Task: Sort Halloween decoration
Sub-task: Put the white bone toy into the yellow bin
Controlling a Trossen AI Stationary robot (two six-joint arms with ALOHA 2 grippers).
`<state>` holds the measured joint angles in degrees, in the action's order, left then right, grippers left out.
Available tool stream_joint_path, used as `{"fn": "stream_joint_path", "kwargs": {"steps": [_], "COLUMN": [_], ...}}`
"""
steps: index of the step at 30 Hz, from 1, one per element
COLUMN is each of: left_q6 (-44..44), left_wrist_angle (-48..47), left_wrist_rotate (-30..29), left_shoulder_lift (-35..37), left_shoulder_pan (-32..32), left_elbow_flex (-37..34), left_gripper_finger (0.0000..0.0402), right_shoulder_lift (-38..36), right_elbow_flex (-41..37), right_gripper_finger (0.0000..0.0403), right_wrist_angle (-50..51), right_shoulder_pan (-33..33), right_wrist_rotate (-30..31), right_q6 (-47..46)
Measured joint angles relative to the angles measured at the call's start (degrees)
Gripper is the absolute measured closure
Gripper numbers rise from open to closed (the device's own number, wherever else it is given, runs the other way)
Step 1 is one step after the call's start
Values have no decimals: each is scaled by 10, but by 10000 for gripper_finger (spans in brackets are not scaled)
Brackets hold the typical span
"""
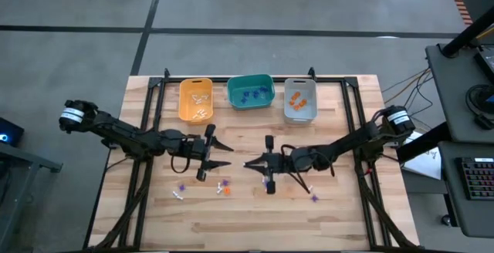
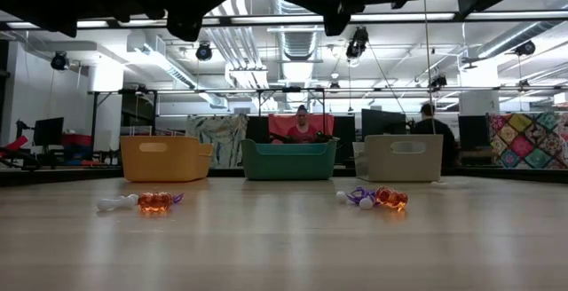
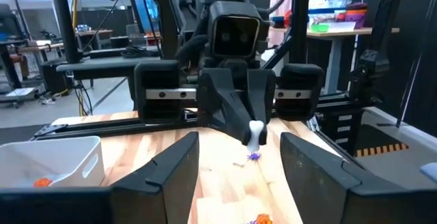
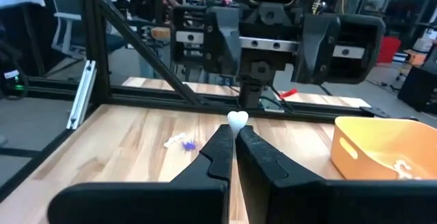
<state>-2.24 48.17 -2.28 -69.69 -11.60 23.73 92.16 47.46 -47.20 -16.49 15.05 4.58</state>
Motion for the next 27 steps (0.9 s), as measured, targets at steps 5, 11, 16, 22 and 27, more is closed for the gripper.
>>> {"fn": "stream_joint_path", "kwargs": {"steps": [5,11,16,22,27], "left_q6": [-3,-3,-3,-16,-18], "left_wrist_angle": [5,78,117,128,128], "left_wrist_rotate": [0,0,3,4,15], "left_shoulder_lift": [0,-53,-125,-175,-185], "left_shoulder_pan": [0,0,0,0,0], "left_elbow_flex": [0,8,43,83,88], "left_gripper_finger": [220,237,245,247,247], "right_shoulder_lift": [0,0,0,-1,-1], "right_elbow_flex": [0,0,0,0,0], "right_gripper_finger": [394,394,394,394,394], "right_wrist_angle": [-2,-2,-1,4,5], "right_shoulder_pan": [0,0,0,0,0], "right_wrist_rotate": [0,0,0,0,0], "right_q6": [1,0,0,0,0]}}
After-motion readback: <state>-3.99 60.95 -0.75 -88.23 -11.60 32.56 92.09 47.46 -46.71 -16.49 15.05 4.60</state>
